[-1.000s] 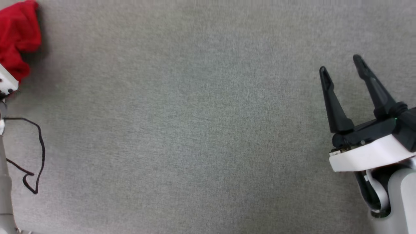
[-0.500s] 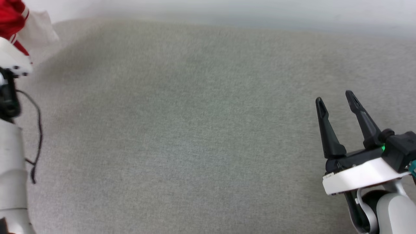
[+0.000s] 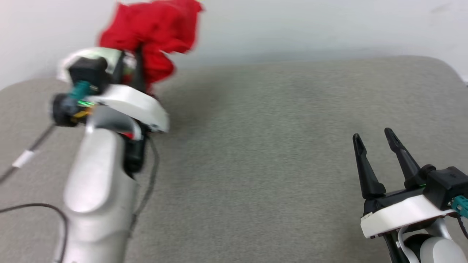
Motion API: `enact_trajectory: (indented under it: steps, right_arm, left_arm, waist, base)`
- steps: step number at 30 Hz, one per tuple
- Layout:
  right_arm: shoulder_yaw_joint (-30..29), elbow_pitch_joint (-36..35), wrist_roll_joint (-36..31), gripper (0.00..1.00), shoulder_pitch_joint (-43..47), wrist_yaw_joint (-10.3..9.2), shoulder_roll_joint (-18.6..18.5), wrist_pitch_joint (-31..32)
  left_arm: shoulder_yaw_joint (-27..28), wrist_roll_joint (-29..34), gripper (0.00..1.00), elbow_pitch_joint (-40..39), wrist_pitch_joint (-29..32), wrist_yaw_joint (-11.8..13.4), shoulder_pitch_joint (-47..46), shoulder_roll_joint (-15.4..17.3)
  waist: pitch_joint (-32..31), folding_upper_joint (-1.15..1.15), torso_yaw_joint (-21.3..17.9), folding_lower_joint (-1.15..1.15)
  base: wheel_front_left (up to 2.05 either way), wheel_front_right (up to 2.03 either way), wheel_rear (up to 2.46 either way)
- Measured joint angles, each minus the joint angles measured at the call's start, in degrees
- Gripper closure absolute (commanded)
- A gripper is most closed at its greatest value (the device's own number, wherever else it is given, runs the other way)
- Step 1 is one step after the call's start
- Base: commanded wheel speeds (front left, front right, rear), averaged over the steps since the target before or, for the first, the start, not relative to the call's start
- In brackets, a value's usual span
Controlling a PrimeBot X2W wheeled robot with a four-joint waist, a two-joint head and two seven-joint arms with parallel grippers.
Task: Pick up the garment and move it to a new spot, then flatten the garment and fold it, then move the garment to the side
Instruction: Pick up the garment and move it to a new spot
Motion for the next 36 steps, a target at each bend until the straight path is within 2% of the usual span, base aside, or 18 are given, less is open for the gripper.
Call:
enact_trajectory:
  steps: [6, 11, 15, 18, 19, 20, 21, 22, 29, 36]
  right_arm:
    - [-0.57, -0.09, 0.16, 0.0, 1.05, 0.0, 0.2, 0.11]
    - [-0.91, 0.01, 0.77, 0.0, 1.85, 0.0, 0.27, 0.26]
    - [-0.94, 0.35, 1.62, 0.0, 1.88, 0.0, 0.35, -0.05]
    - [-0.74, 0.75, 1.98, 0.0, 1.78, 0.0, 0.35, -0.32]
    - [-0.78, 0.81, 2.08, 0.0, 1.73, 0.0, 0.36, -0.54]
    - [-0.78, 0.97, 2.07, 0.0, 1.68, 0.0, 0.36, -0.56]
    - [-0.75, 1.05, 2.08, 0.0, 1.66, -0.01, 0.36, -0.57]
    - [-0.65, 1.12, 2.07, 0.0, 1.57, 0.0, 0.36, -0.58]
    - [-1.08, 1.58, 1.38, 0.0, 1.68, 0.0, 0.38, -0.27]
    - [-1.96, 0.81, 0.2, 0.0, 3.16, 0.0, 0.4, 0.94]
  left_arm:
    - [-7.03, -0.44, 1.0, -2.58, -0.08, -1.71, 5.63, -5.39]
    - [-15.19, -1.74, 1.0, -1.97, 1.23, -2.93, 11.5, -6.8]
    - [-21.63, -2.87, 1.0, -0.2, 2.08, -3.27, 16.63, -7.0]
    - [-26.4, -5.36, 1.0, -0.08, 1.98, -2.47, 20.09, -6.97]
    - [-27.84, -5.75, 0.73, -0.03, 1.94, -1.94, 20.8, -7.05]
    - [-29.31, -5.99, 0.42, -0.04, 1.91, -1.66, 21.27, -7.04]
    - [-30.4, -6.88, 0.42, -0.18, 1.67, -1.34, 21.6, -7.03]
    - [-31.37, -7.02, 0.0, -0.32, 1.22, -1.09, 21.64, -6.99]
    - [-33.84, -8.66, 0.0, -4.27, -5.45, 0.35, 19.25, -7.02]
    - [-28.33, -8.28, 0.0, -7.43, -8.93, 5.76, 18.05, -5.91]
  waist:
    - [-0.6, 0.0, -5.98, 0.0]
    - [0.17, 0.0, -9.65, 0.0]
    - [1.93, 0.0, -10.54, 0.01]
    - [2.57, 0.0, -10.34, 0.01]
    - [2.69, 0.0, -10.09, 0.0]
    - [2.71, 0.0, -9.74, 0.01]
    - [2.68, 0.0, -9.33, 0.0]
    - [2.65, 0.0, -8.88, 0.0]
    - [0.68, 0.0, -5.67, 0.0]
    - [-2.08, 0.0, -2.64, 0.0]
  base:
    - [0.0, 0.0, 0.0]
    - [0.0, 0.0, 0.0]
    - [0.0, 0.0, 0.0]
    - [0.0, 0.0, 0.0]
    - [0.0, 0.0, 0.0]
    - [0.0, 0.0, 0.0]
    - [0.0, 0.0, 0.0]
    - [0.0, 0.0, 0.0]
    - [0.0, 0.0, 0.0]
    - [0.0, 0.0, 0.0]
